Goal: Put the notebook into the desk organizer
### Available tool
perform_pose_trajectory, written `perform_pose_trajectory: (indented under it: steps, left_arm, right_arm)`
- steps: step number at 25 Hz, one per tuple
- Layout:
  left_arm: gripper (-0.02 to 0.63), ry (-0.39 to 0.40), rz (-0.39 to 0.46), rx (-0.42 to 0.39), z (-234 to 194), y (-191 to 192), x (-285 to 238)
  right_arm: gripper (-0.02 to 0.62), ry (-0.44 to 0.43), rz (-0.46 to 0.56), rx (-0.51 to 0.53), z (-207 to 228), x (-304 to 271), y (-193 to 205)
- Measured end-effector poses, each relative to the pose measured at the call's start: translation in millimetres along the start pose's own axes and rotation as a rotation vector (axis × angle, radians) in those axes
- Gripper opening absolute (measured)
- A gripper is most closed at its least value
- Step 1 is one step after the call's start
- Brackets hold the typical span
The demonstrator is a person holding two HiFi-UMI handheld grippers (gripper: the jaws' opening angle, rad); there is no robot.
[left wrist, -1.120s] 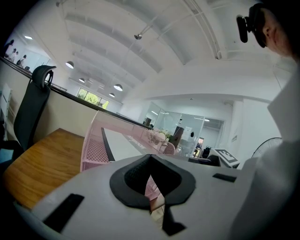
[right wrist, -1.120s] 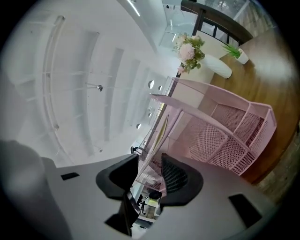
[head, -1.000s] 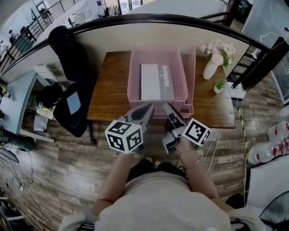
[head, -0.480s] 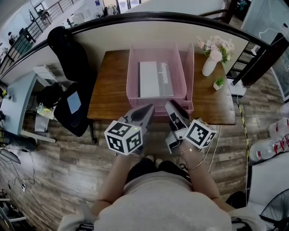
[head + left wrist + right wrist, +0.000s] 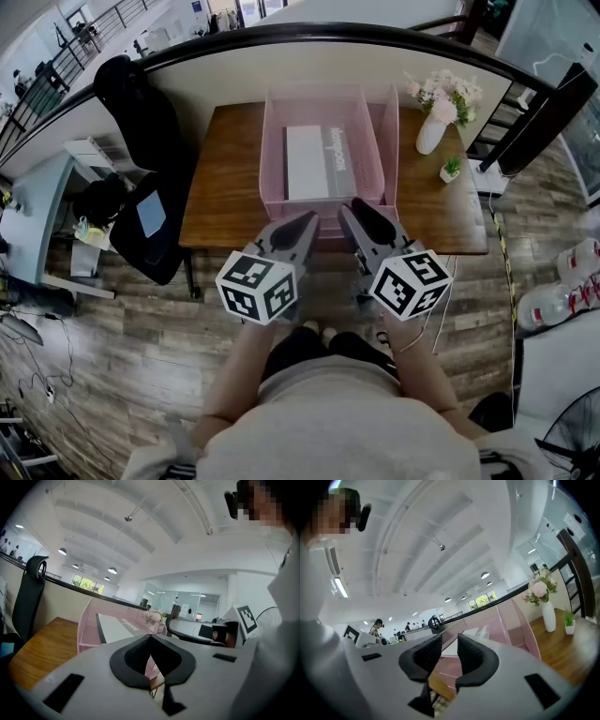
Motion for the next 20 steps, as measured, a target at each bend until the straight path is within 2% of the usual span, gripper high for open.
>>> perform_pose_trajectory:
  steps: [5, 8, 11, 16, 20]
  left_arm:
    - [0.011, -0.001, 0.0, -0.036, 3.0, -3.4, 1.4]
    - [0.011, -0.004, -0.007, -0.075, 3.1, -3.5, 1.4]
    - [0.011, -0.018, -0.006, -0.102, 3.1, -4.0, 3.1]
    - [0.011, -0.054, -0.025, -0.121, 2.0, -1.5, 6.6]
    - [0.011, -0.049, -0.032, -0.12, 2.1, 2.2, 4.7]
  right_arm:
    - [0.092, 0.014, -0.023, 0.222, -13.5, 0.2, -6.5]
    - [0.086, 0.013, -0.035, 0.314, -19.5, -1.2, -6.6]
    - [0.067, -0.001, -0.05, 0.364, -23.9, -1.7, -3.2]
    - [0.034, -0.021, -0.07, 0.378, -27.6, -1.2, 4.1]
    - [0.015, -0.03, -0.115, 0.499, -33.2, -2.8, 9.6]
Point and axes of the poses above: the fingertips, and each gripper's own axes: x backward along the fingers, z to its right, y out of its underside, the point moved 5 cm from there along x, backward along the fingers, and after that the axes turned 3 degrees about z, right-handed, at the moved point
